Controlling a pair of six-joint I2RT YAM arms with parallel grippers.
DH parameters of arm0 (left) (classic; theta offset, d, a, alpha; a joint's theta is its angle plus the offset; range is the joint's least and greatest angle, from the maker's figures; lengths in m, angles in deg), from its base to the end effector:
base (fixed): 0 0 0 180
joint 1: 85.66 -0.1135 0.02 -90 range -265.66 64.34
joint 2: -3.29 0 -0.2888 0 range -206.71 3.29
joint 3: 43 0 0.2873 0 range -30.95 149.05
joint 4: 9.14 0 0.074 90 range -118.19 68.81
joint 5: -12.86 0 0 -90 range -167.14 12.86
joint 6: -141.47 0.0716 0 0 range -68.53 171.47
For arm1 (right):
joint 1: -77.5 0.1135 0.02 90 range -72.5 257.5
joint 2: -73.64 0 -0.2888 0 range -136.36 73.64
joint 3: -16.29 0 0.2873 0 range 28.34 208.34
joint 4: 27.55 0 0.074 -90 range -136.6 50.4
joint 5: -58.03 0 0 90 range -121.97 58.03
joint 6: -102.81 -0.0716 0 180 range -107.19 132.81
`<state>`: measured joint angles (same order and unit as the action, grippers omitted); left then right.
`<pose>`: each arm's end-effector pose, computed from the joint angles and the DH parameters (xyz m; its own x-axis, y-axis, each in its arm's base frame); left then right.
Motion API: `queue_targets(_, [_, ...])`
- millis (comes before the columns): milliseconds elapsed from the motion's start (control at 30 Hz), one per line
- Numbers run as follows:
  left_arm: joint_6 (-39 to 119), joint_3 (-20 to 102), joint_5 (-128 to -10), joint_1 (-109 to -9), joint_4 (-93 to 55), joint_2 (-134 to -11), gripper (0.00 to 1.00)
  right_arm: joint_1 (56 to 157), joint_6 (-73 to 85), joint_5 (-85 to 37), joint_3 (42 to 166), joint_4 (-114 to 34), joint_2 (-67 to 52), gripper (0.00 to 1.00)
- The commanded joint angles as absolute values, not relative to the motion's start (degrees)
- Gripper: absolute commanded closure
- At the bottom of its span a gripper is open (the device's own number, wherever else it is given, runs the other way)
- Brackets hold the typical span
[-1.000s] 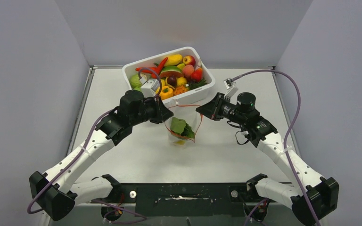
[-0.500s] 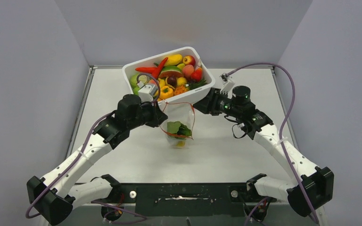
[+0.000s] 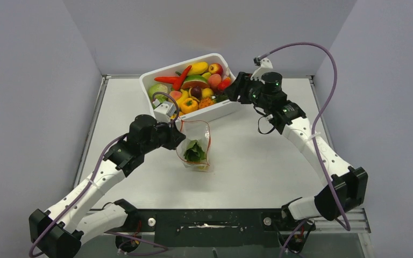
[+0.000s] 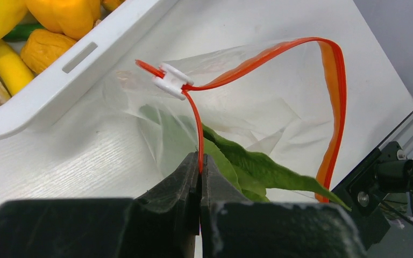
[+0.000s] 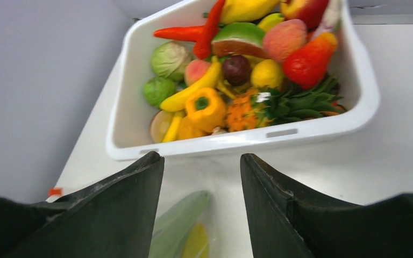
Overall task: Place the food in the zip-top bag and seal the zipper
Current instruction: Pick up the fake fruit from the bin.
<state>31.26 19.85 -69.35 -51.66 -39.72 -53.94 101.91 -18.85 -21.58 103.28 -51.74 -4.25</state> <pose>0.2275 -0.1652 0.3233 -0.5549 -0.0386 -0.8310 0.4947 0.7879 -0.3669 0.3430 0.1698 0.4037 -0.4984 0.3408 -0.7972 -0.3565 0.7576 0.5467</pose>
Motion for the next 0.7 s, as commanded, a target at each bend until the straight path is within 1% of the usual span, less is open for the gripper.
queue_targets(0, [35.4,18.4,-66.8,-52.1,-32.9,-51.1,1.0,101.1,-16.2,-33.9,108.4,-50.2,-9.2,0.45])
queue_targets(133, [37.3,17.0,-66.5,-52.2,-32.3,-50.4,1.0,100.9,-14.9,-39.7,111.6,-47.2,-14.7,0.46])
queue_targets(267, [38.2,15.2,-65.2,-52.3,-31.8,-49.4,1.0,100.6,-12.7,-45.0,116.1,-45.6,-21.3,0.49])
queue_targets(367, [38.5,14.7,-64.0,-52.3,-32.0,-48.5,1.0,99.8,-11.6,-44.6,120.2,-45.5,-27.3,0.51])
queue_targets(567, [38.4,14.1,-62.5,-52.6,-31.7,-47.7,1.0,99.3,-12.4,-43.3,130.4,-47.8,-37.6,0.52])
queue_targets(667, [38.8,14.3,-62.4,-52.7,-32.2,-47.7,1.0,99.3,-14.1,-42.7,133.6,-48.5,-41.2,0.49])
